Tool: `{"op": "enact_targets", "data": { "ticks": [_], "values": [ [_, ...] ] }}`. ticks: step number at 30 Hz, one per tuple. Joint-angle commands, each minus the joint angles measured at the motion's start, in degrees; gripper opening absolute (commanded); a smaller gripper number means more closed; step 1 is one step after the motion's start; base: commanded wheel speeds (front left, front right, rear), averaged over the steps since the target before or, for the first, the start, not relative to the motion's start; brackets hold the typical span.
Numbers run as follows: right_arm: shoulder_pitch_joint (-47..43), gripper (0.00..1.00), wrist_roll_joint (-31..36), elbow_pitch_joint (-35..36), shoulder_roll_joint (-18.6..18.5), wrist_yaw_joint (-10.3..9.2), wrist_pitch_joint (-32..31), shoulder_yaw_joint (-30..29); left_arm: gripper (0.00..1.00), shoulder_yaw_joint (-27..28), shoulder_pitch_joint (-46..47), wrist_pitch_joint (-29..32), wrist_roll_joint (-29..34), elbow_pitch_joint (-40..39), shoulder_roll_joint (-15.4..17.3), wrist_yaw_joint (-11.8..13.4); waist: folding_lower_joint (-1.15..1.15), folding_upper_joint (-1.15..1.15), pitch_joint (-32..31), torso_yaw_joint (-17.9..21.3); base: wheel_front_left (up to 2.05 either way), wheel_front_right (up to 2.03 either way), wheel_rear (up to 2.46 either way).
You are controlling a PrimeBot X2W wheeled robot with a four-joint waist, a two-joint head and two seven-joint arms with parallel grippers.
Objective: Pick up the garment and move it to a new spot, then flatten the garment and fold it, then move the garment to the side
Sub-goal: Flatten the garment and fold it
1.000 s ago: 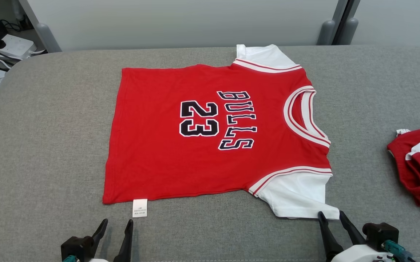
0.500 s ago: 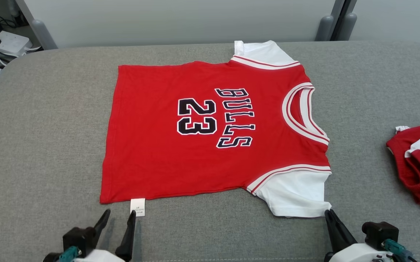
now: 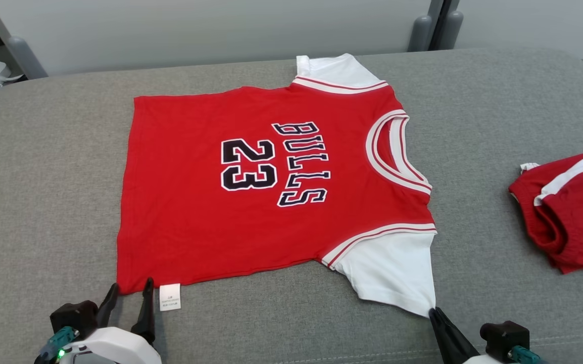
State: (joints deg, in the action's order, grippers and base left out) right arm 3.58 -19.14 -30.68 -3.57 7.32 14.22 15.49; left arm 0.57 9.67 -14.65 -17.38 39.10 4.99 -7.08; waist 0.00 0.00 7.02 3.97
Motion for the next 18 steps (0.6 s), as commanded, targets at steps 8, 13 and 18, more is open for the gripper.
{"op": "enact_targets", "data": {
  "ticks": [8,13,18],
  "values": [
    [1.09,0.00,-0.60,2.77,-1.02,0.17,0.78,2.48,1.00,6.84,4.30,-0.35,-2.91,5.10,0.92,-0.41,0.00,0.00,0.71,1.63,0.00,0.00,0.00],
    [1.60,0.00,-0.50,3.17,-0.99,0.17,0.78,2.71,0.15,5.65,5.63,-0.35,-5.16,7.03,1.16,-0.41,0.00,0.00,1.07,1.66,0.00,0.00,0.00],
    [1.96,0.00,-0.40,3.43,-0.92,0.17,0.78,2.54,0.00,3.52,6.45,-0.35,-8.90,8.30,1.63,-0.41,0.00,0.00,1.35,1.88,0.00,0.00,0.00]
  ]
}}
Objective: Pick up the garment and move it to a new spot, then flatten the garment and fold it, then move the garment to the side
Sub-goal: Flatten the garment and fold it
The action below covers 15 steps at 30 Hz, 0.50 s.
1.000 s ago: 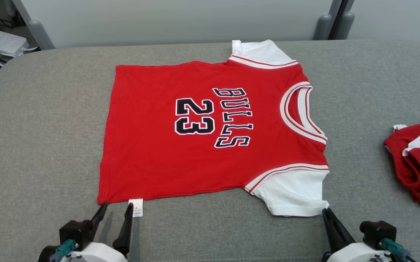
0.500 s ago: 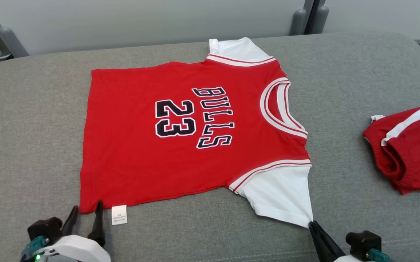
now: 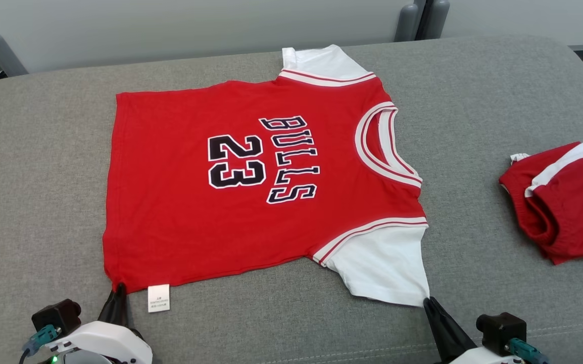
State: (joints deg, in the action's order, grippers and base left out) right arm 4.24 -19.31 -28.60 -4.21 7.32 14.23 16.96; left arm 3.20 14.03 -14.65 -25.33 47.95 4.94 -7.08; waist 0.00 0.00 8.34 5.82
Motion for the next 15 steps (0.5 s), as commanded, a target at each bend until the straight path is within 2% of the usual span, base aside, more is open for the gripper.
{"op": "enact_targets", "data": {
  "ticks": [1,7,15],
  "values": [
    [1.36,0.00,-0.23,1.37,-0.26,0.17,0.77,0.99,0.00,0.30,2.21,-0.35,-1.35,-0.39,1.99,-0.41,0.00,0.00,0.08,0.02,0.00,0.00,0.00],
    [1.22,0.00,-0.37,1.30,-0.28,0.17,0.77,0.63,0.00,1.54,1.20,-0.35,-0.36,-1.09,3.34,-0.41,0.00,0.00,-0.99,-0.38,0.00,0.00,0.00],
    [-1.47,0.00,-2.78,1.23,-2.80,0.17,0.77,3.01,0.00,4.71,-0.18,-0.35,3.95,1.23,2.40,0.19,0.00,0.00,-4.62,-1.36,0.00,0.00,0.00]
  ]
}}
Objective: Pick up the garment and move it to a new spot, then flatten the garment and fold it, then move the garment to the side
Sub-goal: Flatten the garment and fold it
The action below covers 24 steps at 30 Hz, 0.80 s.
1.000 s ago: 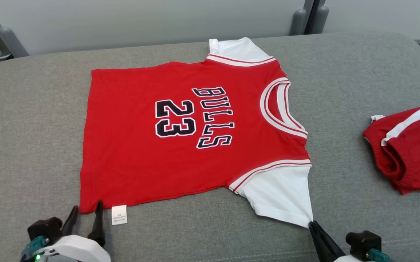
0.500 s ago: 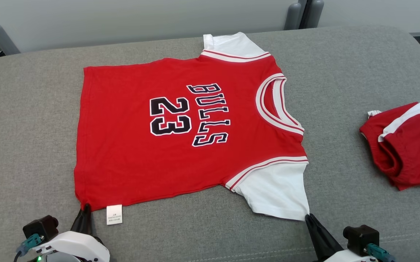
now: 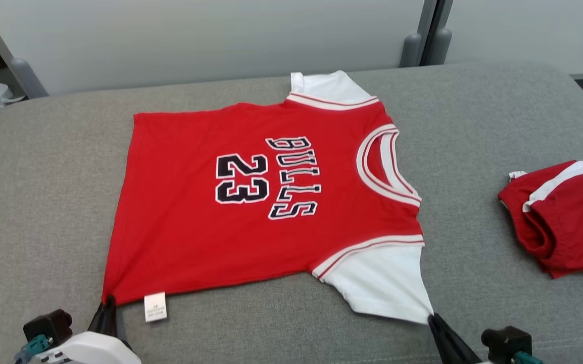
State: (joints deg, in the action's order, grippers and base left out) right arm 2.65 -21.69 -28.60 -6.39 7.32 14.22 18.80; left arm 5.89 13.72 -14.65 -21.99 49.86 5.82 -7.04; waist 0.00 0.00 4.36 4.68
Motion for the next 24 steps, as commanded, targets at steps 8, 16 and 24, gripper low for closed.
{"op": "enact_targets", "data": {
  "ticks": [8,16,24],
  "values": [
    [-2.37,0.00,-2.79,3.00,-4.09,0.17,0.78,3.81,0.00,4.73,-1.18,-0.35,3.53,0.80,1.19,0.93,0.00,0.00,-2.69,0.02,0.00,0.00,0.00],
    [-4.19,0.00,-4.05,5.68,-6.06,0.17,0.78,6.58,0.00,7.15,-1.79,-0.35,6.21,1.32,1.33,1.92,0.00,0.00,-2.80,-0.13,0.00,0.00,0.00],
    [0.26,0.00,-0.76,10.44,-5.43,0.17,0.78,1.36,0.00,7.35,1.88,-0.35,7.15,-3.42,0.26,0.15,0.00,0.00,0.79,-1.81,0.00,0.00,0.00]
  ]
}}
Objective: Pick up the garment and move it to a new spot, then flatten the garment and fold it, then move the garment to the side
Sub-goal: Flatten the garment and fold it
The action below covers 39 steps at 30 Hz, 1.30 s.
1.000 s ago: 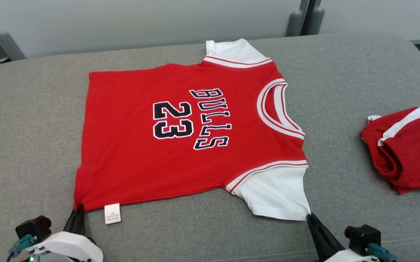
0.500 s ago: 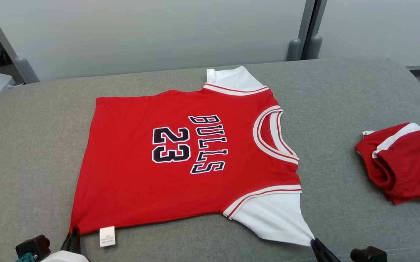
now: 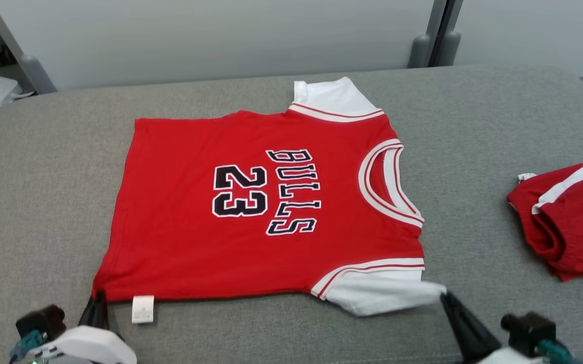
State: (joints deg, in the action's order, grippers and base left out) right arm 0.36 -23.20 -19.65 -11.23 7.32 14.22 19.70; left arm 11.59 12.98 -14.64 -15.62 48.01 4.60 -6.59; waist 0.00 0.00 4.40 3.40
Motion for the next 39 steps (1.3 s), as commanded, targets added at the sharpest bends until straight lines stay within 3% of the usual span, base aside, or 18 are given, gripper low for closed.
{"op": "enact_targets", "data": {
  "ticks": [1,16,28,39],
  "values": [
    [3.83,0.00,1.59,1.25,-0.15,0.17,0.78,-0.52,0.00,1.52,3.26,-0.36,0.76,-2.26,1.30,-0.43,0.00,0.00,1.20,-0.81,0.00,0.00,0.00],
    [24.30,0.00,11.08,-8.35,4.78,0.17,0.78,-9.82,0.00,-4.82,14.83,-0.36,-0.88,-1.12,1.97,-0.89,0.00,0.00,9.24,-2.90,0.00,0.00,0.00],
    [36.04,0.00,15.56,-16.42,6.87,0.17,0.78,-11.17,0.00,-8.65,20.74,-0.36,-3.64,-0.24,3.05,-0.89,0.00,0.00,14.03,-3.27,0.00,0.00,0.00],
    [41.72,0.00,17.68,-21.31,7.87,0.17,0.78,-11.96,0.00,-8.61,22.39,-0.36,-3.49,0.17,3.21,-0.90,0.00,0.00,15.16,-4.54,0.00,0.00,0.00]
  ]
}}
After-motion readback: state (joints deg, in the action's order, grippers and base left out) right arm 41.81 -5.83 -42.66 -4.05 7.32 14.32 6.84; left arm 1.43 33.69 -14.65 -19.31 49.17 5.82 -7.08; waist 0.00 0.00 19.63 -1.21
